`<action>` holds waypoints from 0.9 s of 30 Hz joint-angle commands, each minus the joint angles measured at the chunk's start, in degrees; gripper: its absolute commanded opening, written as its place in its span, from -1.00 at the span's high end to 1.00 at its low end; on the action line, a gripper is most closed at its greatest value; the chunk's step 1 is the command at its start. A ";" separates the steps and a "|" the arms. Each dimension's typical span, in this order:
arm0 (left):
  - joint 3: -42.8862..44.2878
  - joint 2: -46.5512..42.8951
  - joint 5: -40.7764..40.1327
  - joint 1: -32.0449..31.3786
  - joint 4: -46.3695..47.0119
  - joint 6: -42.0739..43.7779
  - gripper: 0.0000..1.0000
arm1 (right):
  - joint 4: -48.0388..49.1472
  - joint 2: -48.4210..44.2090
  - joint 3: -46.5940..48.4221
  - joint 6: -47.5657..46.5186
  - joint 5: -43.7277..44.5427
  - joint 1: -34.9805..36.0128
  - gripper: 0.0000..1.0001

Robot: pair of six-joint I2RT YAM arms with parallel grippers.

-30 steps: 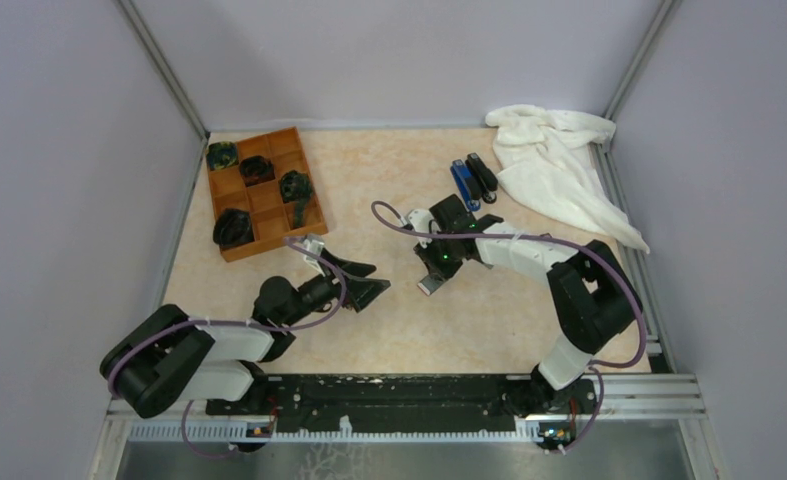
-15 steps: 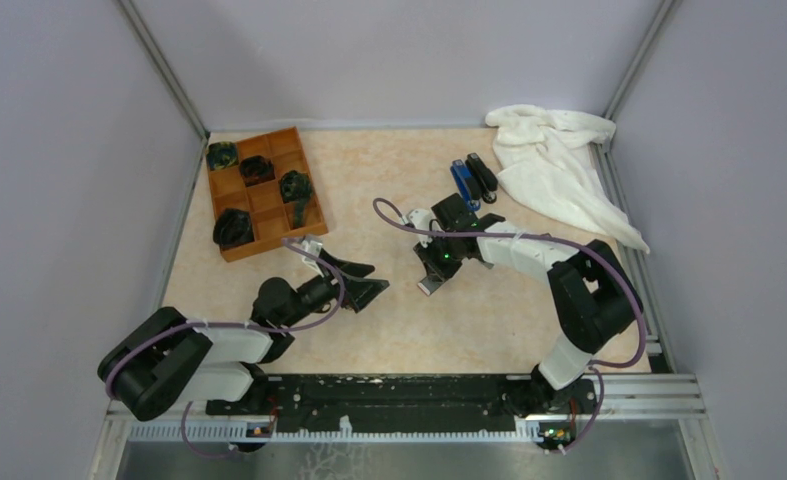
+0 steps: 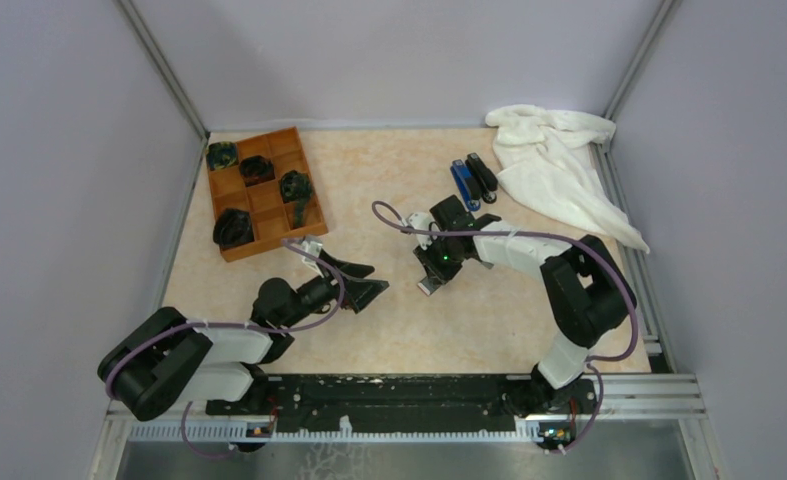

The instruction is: Unload the staples from the stapler

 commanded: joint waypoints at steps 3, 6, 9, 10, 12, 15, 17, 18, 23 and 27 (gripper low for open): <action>-0.49 -0.83 -0.40 -0.46 1.04 0.65 -0.85 | 0.57 0.91 1.06 -0.01 1.03 -0.18 0.65; -0.42 -0.79 -0.38 -0.46 1.06 0.79 -0.85 | 0.58 0.73 1.01 -0.15 1.12 -0.20 0.65; -0.44 -0.78 -0.38 -0.46 1.13 0.75 -0.85 | 0.89 -0.62 0.86 -0.20 -0.11 -0.20 0.66; -0.41 -0.79 -0.41 -0.46 1.17 0.78 -0.85 | 1.19 -1.59 0.73 -0.31 -0.95 -0.20 0.66; -0.32 -0.75 -0.34 -0.46 1.17 0.86 -0.85 | 1.46 -3.51 0.60 -0.38 -1.53 -0.20 0.66; -0.32 -0.75 -0.36 -0.46 1.17 0.76 -0.85 | 1.89 -4.50 0.44 -0.43 -1.06 -0.52 0.66; -0.39 -0.84 -0.38 -0.46 1.11 0.75 -0.85 | 2.05 -4.87 0.28 -0.55 -0.60 -0.85 0.66; -0.34 -0.85 -0.42 -0.46 1.09 0.74 -0.85 | 2.24 -4.98 0.24 -0.49 -0.23 -0.97 0.66; -0.12 -0.53 -0.24 -0.46 1.15 0.64 -0.85 | 1.54 -3.31 0.46 -0.62 0.31 -1.00 0.65; -0.14 -0.57 -0.17 -0.46 1.17 0.60 -0.85 | 1.38 -2.48 0.52 -0.61 0.73 -0.99 0.64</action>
